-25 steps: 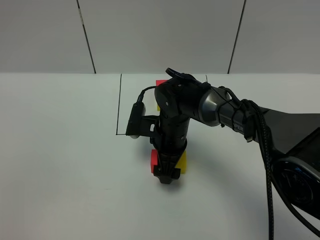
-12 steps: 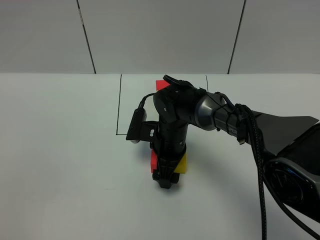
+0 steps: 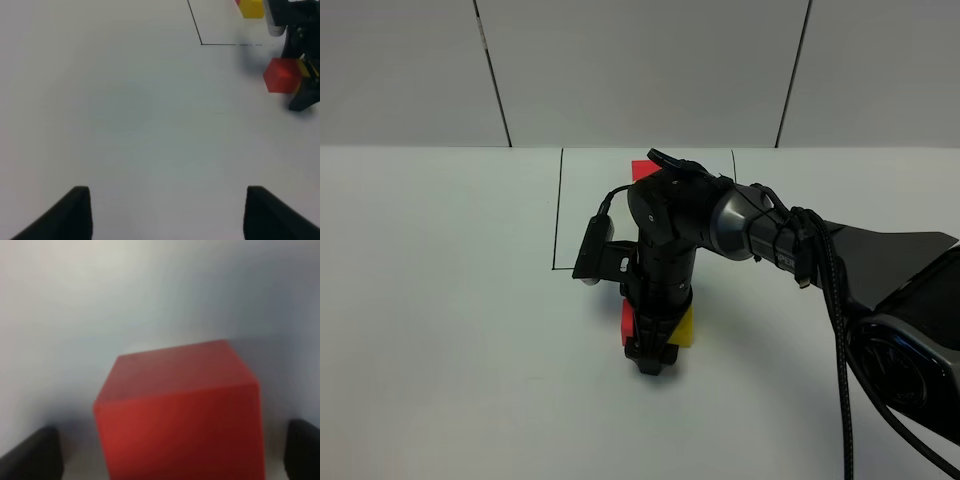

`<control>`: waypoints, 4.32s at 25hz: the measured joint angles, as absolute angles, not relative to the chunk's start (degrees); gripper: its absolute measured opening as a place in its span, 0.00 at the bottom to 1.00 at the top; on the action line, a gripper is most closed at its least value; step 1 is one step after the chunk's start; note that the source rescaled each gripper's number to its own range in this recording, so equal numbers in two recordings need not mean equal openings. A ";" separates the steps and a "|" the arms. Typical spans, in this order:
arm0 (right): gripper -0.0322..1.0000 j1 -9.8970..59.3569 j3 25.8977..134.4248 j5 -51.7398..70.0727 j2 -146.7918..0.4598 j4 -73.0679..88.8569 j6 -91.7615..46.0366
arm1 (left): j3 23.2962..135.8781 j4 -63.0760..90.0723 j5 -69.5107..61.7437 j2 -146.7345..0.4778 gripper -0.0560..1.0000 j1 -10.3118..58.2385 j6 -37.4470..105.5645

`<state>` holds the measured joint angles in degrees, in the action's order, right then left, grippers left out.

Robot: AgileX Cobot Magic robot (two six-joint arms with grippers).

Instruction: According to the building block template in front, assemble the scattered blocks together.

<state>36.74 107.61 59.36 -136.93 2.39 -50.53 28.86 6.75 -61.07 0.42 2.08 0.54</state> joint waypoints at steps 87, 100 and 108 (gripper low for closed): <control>0.97 38.98 107.65 58.47 -136.57 2.39 30.98 | 28.86 6.75 -61.07 0.42 0.41 2.08 0.43; 1.00 36.27 107.37 58.30 -122.28 3.08 27.74 | 28.86 6.75 -61.07 0.42 0.41 2.08 0.43; 1.00 17.99 96.21 52.33 -109.59 1.72 23.95 | 28.86 6.75 -61.07 0.42 0.41 2.08 0.43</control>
<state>17.99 96.21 52.33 -109.59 1.72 23.95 28.86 6.75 -61.07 0.42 2.08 0.43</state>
